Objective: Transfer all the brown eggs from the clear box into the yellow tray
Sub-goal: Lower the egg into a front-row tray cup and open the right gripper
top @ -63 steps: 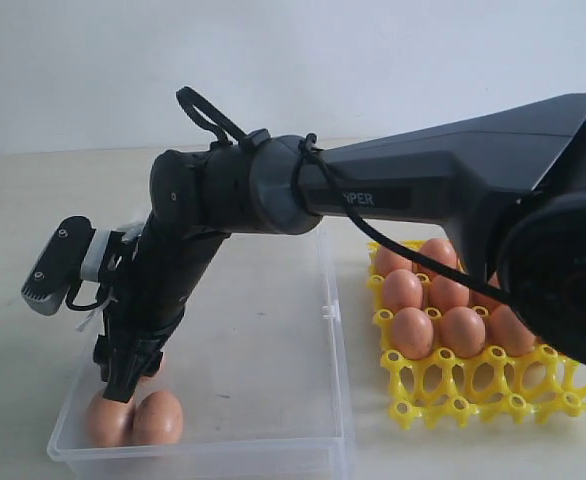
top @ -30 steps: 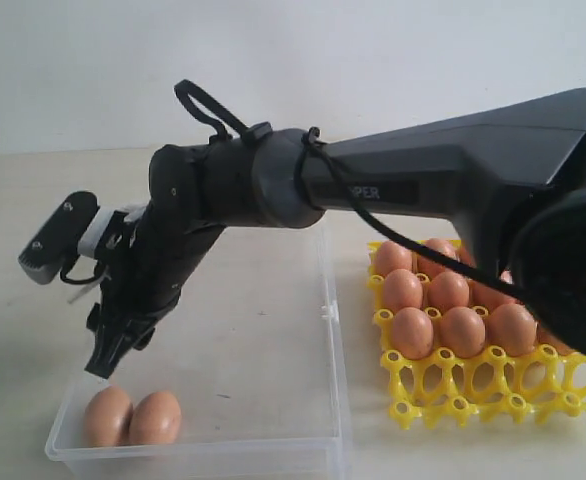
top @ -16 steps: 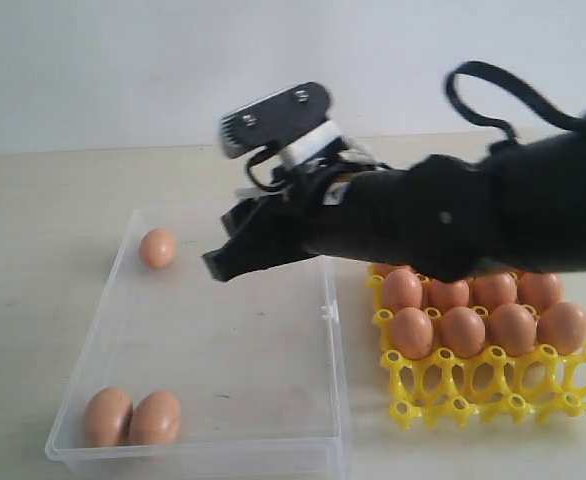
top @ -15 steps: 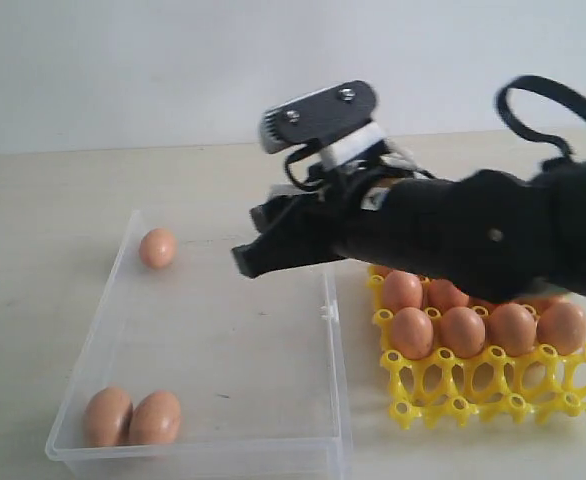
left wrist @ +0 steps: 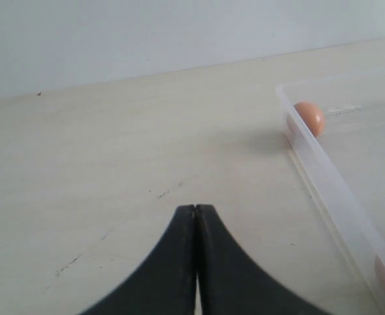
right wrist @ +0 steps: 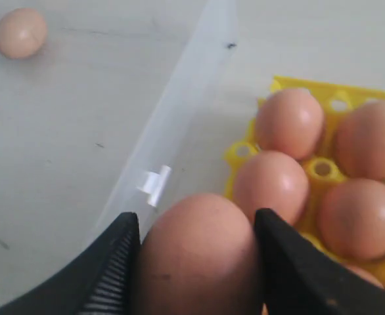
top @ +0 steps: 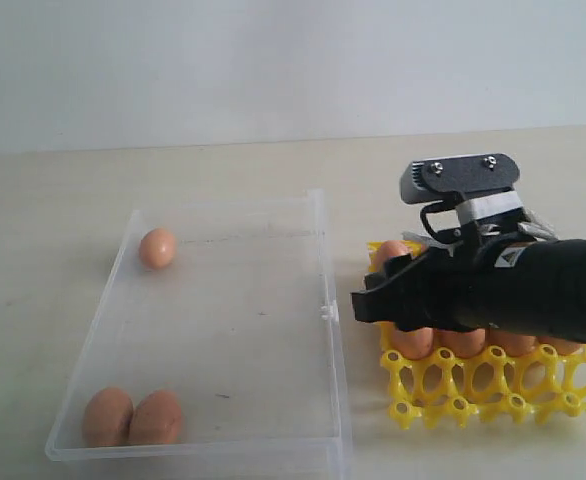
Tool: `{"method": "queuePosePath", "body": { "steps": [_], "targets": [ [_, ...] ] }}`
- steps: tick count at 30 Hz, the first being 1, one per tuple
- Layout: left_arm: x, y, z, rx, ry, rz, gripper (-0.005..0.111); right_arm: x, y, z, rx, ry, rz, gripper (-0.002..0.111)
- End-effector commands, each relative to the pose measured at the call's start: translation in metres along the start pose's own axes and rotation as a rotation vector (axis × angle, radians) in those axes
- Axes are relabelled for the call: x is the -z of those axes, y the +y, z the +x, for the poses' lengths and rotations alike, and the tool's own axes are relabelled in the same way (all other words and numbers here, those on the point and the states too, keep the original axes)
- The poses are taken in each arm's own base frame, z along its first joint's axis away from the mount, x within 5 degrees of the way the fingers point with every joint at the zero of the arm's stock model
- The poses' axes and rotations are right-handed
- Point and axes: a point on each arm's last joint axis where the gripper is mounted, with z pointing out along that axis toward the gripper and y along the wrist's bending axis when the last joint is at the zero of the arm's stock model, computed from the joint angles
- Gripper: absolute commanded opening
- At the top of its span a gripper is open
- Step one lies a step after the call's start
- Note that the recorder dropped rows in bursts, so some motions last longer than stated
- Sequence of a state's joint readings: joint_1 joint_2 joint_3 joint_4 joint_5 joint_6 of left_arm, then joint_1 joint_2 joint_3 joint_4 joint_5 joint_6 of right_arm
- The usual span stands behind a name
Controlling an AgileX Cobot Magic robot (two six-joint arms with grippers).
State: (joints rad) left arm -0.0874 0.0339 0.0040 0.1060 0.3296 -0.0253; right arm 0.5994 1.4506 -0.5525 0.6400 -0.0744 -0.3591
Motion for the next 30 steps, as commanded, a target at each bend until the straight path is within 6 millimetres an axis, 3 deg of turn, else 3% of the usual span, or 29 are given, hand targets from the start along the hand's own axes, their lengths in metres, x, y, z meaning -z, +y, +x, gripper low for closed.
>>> {"method": "queuePosePath", "body": {
  "steps": [1,9,18,24,30],
  "targets": [
    [0.0,0.0,-0.003,0.005,-0.017,0.004,0.0,0.002,-0.017,0.013,-0.039,0.011,0.056,0.0],
    [0.0,0.0,-0.003,0.005,-0.017,0.004,0.0,0.002,-0.019,0.031,-0.05,0.079,0.06,0.0],
    [0.0,0.0,-0.003,0.005,-0.017,0.004,0.0,0.003,0.004,0.034,0.03,0.046,0.009,0.0],
    [0.0,0.0,-0.003,0.005,-0.017,0.004,0.0,0.008,-0.007,0.049,0.041,-0.087,0.129,0.0],
    [0.0,0.0,-0.003,0.005,-0.017,0.004,0.0,0.011,-0.013,0.059,0.06,-0.091,0.159,0.0]
  ]
}}
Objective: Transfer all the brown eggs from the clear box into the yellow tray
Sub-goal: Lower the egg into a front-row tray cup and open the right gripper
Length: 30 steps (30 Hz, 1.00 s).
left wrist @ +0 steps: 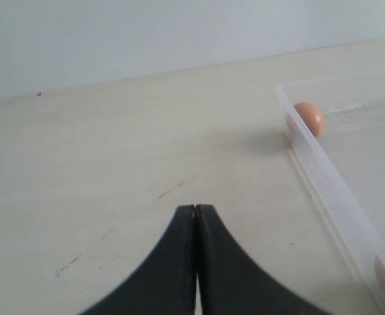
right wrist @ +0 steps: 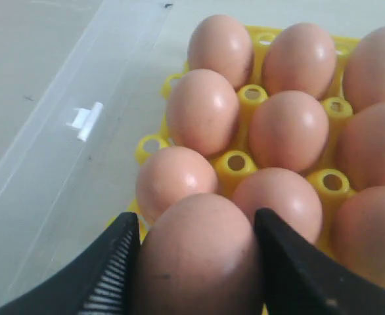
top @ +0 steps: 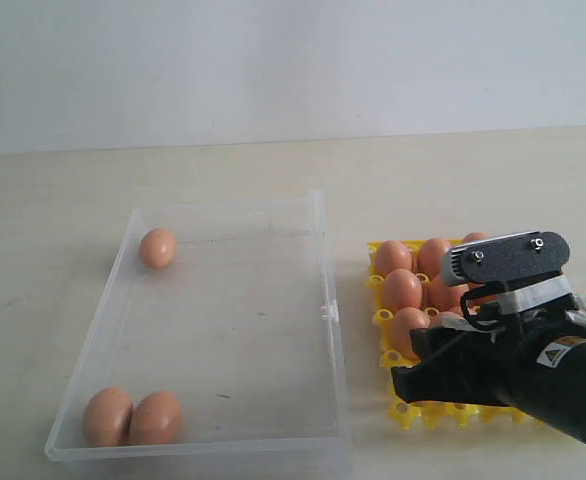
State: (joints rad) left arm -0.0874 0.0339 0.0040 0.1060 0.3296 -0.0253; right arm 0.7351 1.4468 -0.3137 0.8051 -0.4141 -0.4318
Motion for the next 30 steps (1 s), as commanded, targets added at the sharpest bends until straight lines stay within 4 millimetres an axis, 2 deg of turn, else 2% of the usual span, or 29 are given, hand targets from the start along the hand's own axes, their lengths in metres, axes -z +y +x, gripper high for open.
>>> {"method": "queuePosePath", "body": {
  "steps": [1,11,20,30],
  "targets": [
    [0.0,0.0,-0.003,0.005,-0.017,0.004,0.0,0.002,-0.003,0.001,0.026,-0.031,0.015,0.0],
    [0.0,0.0,-0.003,0.005,-0.017,0.004,0.0,0.004,0.013,0.004,0.011,-0.036,-0.07,0.0],
    [0.0,0.0,-0.003,0.005,-0.017,0.004,0.0,-0.009,0.012,0.014,0.005,0.012,-0.034,0.0],
    [0.0,0.0,-0.003,0.005,-0.017,0.004,0.0,-0.01,0.013,0.013,0.003,-0.008,-0.048,0.0]
  ]
}}
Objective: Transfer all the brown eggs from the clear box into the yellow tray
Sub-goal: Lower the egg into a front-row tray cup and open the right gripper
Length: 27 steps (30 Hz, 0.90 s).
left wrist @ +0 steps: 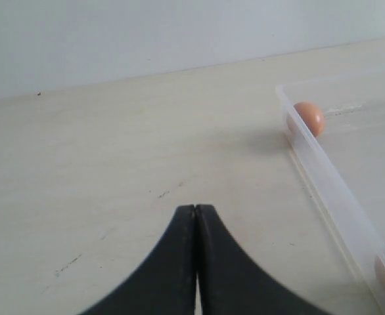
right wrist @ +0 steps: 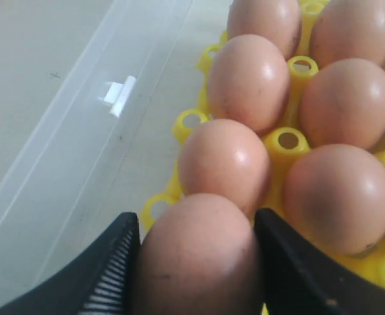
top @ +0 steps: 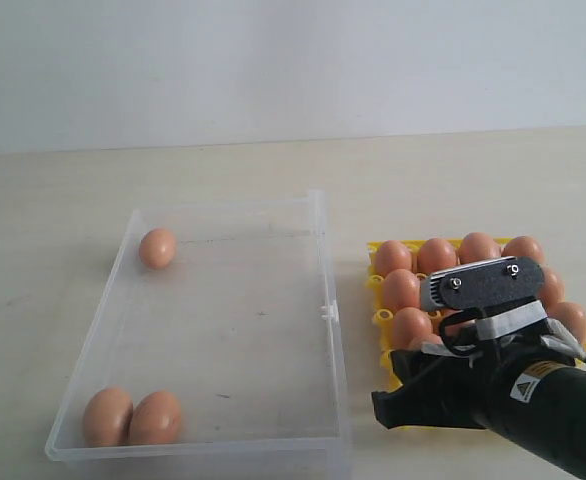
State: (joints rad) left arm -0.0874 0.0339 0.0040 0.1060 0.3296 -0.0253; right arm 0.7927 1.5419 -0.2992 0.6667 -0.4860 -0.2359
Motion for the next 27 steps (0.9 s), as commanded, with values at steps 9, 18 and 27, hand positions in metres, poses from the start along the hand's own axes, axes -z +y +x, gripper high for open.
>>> {"method": "queuePosePath", "body": {
  "steps": [9,18,27],
  "targets": [
    [0.0004,-0.0001,-0.0025,0.005,-0.017,0.004,0.0,-0.007,0.0009,0.0021,0.006,-0.027,0.005,0.008],
    [0.0004,-0.0001,-0.0025,0.005,-0.017,0.004,0.0,-0.0073,0.0005,0.0011,-0.003,-0.041,0.009,0.025],
    [0.0004,-0.0001,-0.0025,0.005,-0.017,0.004,0.0,-0.0073,0.0,0.0012,-0.031,-0.04,0.014,0.044]
  ]
}}
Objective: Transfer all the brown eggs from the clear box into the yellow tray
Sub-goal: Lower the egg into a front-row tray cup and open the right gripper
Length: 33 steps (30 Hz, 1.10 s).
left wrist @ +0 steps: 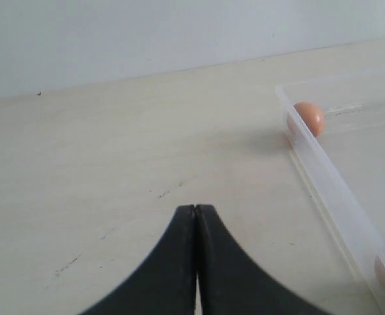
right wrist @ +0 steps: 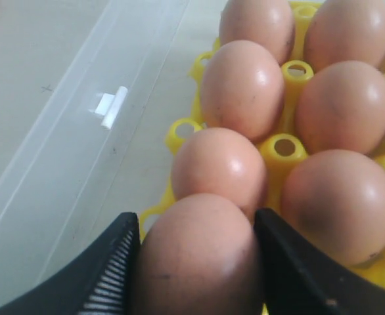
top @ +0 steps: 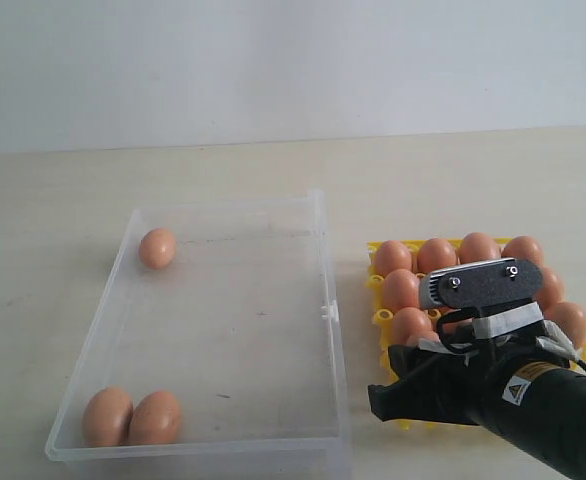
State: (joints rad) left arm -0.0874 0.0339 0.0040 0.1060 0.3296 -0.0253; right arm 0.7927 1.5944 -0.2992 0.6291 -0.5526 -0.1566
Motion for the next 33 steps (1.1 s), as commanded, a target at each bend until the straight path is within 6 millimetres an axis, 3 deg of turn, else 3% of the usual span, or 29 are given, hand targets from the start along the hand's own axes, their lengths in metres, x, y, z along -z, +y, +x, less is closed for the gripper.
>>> {"method": "queuePosePath", "body": {
  "steps": [1,5,11,33],
  "targets": [
    [0.0004,-0.0001,-0.0025,0.005,-0.017,0.004,0.0,0.0001,0.0006,-0.001,0.0,-0.017,0.0,0.044],
    [0.0004,-0.0001,-0.0025,0.005,-0.017,0.004,0.0,0.0001,0.0006,-0.0009,0.002,-0.016,0.0,0.044],
    [0.0004,-0.0001,-0.0025,0.005,-0.017,0.004,0.0,0.0001,0.0006,-0.0009,0.002,-0.016,0.0,0.056],
    [0.0004,-0.0001,-0.0025,0.005,-0.017,0.004,0.0,0.0001,0.0006,-0.0009,0.001,-0.016,0.0,0.056]
  ]
}}
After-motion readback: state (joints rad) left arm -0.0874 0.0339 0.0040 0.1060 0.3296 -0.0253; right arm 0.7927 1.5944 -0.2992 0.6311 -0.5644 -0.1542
